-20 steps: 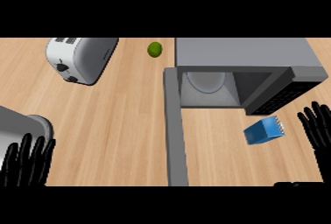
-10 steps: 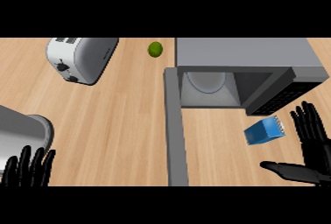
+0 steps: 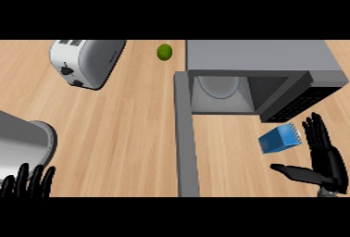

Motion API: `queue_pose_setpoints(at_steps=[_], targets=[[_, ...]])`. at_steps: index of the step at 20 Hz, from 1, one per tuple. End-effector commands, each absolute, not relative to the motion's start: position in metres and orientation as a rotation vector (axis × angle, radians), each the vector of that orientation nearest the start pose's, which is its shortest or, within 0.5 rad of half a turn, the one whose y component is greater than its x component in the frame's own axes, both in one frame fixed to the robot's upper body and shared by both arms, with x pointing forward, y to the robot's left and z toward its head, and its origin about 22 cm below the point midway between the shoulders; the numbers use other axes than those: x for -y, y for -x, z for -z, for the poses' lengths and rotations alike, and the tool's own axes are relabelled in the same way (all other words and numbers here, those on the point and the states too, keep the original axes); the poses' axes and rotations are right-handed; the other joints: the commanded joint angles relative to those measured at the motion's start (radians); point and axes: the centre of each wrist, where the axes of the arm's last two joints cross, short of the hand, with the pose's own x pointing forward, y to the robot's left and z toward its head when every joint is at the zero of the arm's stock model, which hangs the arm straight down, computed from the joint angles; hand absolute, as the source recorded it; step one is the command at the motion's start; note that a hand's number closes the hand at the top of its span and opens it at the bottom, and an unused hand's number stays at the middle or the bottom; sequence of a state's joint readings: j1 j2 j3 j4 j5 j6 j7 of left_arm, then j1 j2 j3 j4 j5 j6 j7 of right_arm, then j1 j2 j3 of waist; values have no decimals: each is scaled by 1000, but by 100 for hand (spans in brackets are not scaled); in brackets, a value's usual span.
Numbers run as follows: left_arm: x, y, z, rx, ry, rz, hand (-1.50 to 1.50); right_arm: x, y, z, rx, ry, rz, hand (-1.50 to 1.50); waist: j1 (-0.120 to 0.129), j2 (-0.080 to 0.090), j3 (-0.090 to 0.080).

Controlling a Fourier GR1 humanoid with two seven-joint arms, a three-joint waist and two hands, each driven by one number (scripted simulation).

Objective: Pick up the milk, place it into the microwave and close the microwave

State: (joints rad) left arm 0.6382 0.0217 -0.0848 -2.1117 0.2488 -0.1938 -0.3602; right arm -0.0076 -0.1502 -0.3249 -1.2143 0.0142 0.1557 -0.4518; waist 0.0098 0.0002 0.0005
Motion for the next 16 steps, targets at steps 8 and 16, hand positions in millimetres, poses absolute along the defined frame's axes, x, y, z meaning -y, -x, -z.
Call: queue_pose_setpoints(at_steps=[8,16], targets=[[-267,-82,-23,1911,140,-205,-150,371,-209,111,1701,230,37,-150,-1,0,0],[-263,-85,-24,1931,150,-198,-150,364,-224,129,1721,213,-14,-150,1,0,0]])
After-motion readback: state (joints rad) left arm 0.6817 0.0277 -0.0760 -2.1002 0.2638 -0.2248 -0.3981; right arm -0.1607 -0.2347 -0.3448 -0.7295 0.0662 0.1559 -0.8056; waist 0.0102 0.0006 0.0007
